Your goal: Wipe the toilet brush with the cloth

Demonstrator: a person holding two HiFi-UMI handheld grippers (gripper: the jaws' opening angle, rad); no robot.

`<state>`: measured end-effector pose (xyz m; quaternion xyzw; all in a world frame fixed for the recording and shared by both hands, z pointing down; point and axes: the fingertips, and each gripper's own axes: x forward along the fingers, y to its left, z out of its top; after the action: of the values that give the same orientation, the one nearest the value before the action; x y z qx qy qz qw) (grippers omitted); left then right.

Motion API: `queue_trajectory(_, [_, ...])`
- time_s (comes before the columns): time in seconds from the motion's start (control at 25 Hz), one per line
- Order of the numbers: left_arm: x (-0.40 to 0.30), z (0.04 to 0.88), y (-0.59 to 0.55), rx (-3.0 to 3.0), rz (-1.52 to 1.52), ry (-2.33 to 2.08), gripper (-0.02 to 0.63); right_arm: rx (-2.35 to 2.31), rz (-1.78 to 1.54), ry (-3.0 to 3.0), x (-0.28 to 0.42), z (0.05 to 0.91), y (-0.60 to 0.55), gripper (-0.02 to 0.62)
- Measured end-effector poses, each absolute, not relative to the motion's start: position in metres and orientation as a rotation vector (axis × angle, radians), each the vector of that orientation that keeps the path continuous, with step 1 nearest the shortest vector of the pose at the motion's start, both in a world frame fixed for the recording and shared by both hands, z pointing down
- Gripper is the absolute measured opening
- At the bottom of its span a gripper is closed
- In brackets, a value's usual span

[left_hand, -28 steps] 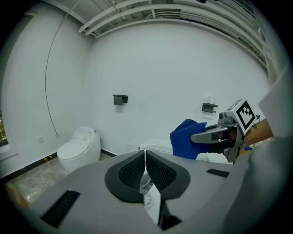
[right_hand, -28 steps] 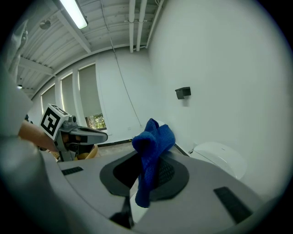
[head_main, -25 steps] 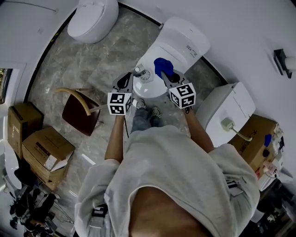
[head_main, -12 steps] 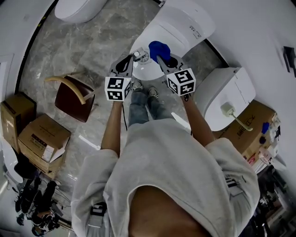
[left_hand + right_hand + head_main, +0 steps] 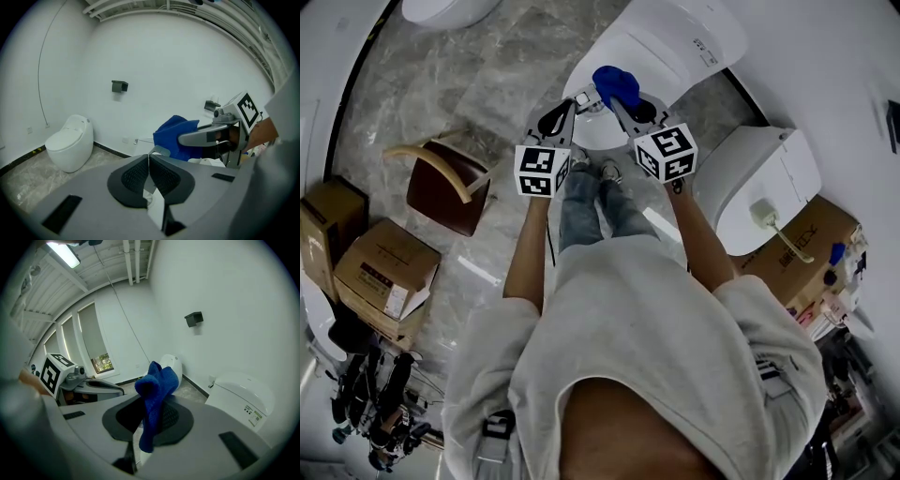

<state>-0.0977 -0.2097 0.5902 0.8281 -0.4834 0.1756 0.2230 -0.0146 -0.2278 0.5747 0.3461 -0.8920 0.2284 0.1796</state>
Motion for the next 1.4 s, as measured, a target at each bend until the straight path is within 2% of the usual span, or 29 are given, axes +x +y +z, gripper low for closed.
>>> queue_trajectory(1.12, [-0.098, 0.586, -0.209, 2.299, 0.443, -1.366, 0.021, 0.694, 0.939, -2.216, -0.03, 0.729, -0.188, 0.057])
queue_trajectory(1.4, [-0.099, 0.586, -0.21, 2.301, 0.448, -1.365, 0.021, 0.693, 1.006, -2.095, -0.015, 0.76, -0.163, 0.057])
